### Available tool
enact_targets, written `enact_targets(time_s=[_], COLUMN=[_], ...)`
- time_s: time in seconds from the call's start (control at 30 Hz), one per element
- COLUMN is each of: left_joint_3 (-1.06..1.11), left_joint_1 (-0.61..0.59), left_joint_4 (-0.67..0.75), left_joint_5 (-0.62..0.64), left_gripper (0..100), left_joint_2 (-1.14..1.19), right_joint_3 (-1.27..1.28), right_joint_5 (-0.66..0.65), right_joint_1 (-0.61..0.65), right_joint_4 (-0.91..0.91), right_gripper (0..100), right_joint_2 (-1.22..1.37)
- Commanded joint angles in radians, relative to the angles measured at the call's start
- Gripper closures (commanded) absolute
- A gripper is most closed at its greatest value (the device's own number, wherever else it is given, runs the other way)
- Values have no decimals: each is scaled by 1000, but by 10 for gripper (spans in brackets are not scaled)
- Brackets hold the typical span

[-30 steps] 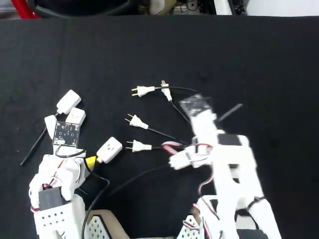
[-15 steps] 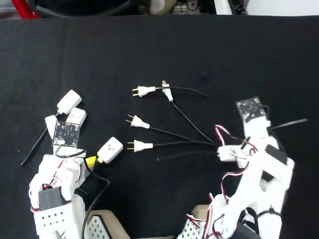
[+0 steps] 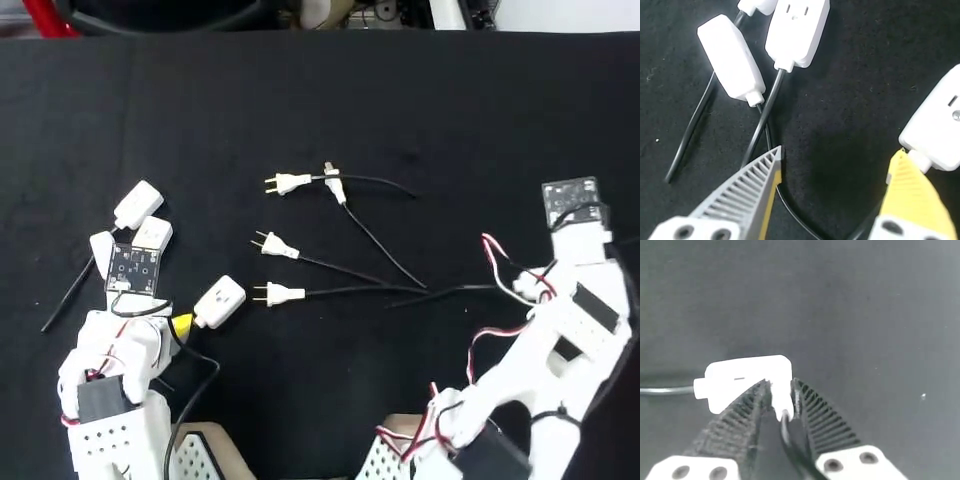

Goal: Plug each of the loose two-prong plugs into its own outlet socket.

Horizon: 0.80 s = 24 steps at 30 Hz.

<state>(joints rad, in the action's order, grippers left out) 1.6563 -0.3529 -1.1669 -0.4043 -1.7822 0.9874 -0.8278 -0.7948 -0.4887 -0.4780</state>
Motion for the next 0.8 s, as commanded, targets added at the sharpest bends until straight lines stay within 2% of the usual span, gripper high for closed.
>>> enact_targets(time_s=[0.0, 0.13, 0.37, 0.67, 0.77], left_joint_3=[-5, -5, -5, -5, -5], left_joint_1=[-2, -2, -2, -2, -2], left_joint_4=[17, 17, 18, 18, 18], left_joint_5=[-5, -5, -5, -5, -5], left_gripper=[676, 676, 676, 676, 676], left_joint_2=[-3, -3, -3, -3, -3], right_joint_3=[-97, -240, -647, -990, -1069], right_joint_5=[0, 3, 147, 275, 275], right_joint_1=[-44, -103, -155, -153, -149], right_joint_4=[144, 230, 222, -144, -259], right_gripper=[987, 987, 984, 974, 879], right_joint_2=[88, 283, 667, 868, 900])
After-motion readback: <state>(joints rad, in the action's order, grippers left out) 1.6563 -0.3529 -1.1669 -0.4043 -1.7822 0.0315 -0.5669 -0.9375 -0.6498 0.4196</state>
